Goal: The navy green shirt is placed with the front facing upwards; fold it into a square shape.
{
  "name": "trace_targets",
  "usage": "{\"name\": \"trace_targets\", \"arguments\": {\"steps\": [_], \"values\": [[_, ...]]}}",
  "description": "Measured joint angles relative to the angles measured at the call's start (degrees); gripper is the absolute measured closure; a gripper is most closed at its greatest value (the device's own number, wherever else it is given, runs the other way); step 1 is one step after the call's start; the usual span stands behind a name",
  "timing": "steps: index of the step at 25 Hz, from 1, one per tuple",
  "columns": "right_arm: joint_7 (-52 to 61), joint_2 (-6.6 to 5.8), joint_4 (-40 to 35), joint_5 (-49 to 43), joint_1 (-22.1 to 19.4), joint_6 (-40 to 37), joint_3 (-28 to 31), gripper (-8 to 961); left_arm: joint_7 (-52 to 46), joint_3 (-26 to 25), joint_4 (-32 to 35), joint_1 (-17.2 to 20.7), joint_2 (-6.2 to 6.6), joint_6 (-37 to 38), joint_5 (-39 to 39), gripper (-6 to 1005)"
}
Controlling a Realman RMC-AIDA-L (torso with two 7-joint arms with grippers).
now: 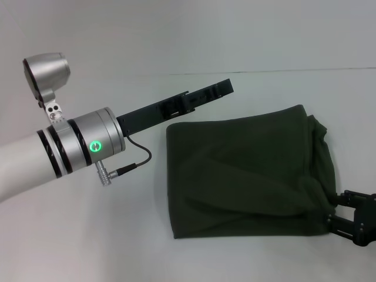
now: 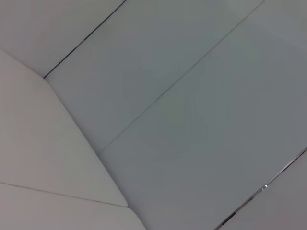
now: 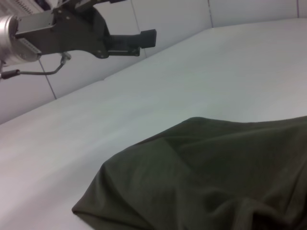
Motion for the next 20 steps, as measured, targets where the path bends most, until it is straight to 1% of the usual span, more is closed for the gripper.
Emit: {"name": "trace_targets", "arguments": {"steps": [2,9,16,20], "values": [[0.8,0.01,0.1,-0.1,0.4,0.3,-0.1,387,0.0,0.0,0.0,0.0,0.00,0.0,0.0,66],[1.7,0.06,0.2,-2.2,1.3,1.4,-0.6,529,0.1,-0.1,0.0,0.0,0.00,0.1,0.0,67],[1.1,0.06,0.1,-2.2,1.0,0.9,0.1,674,0.5,-0.6,0.0,0.0,0.00,0.2,-0.1,66],[1.0,0.05,0.2,-2.2,0.7,1.0,1.6,835,0.5,-0.6,0.0,0.0,0.00,0.3,-0.1,66]]}}
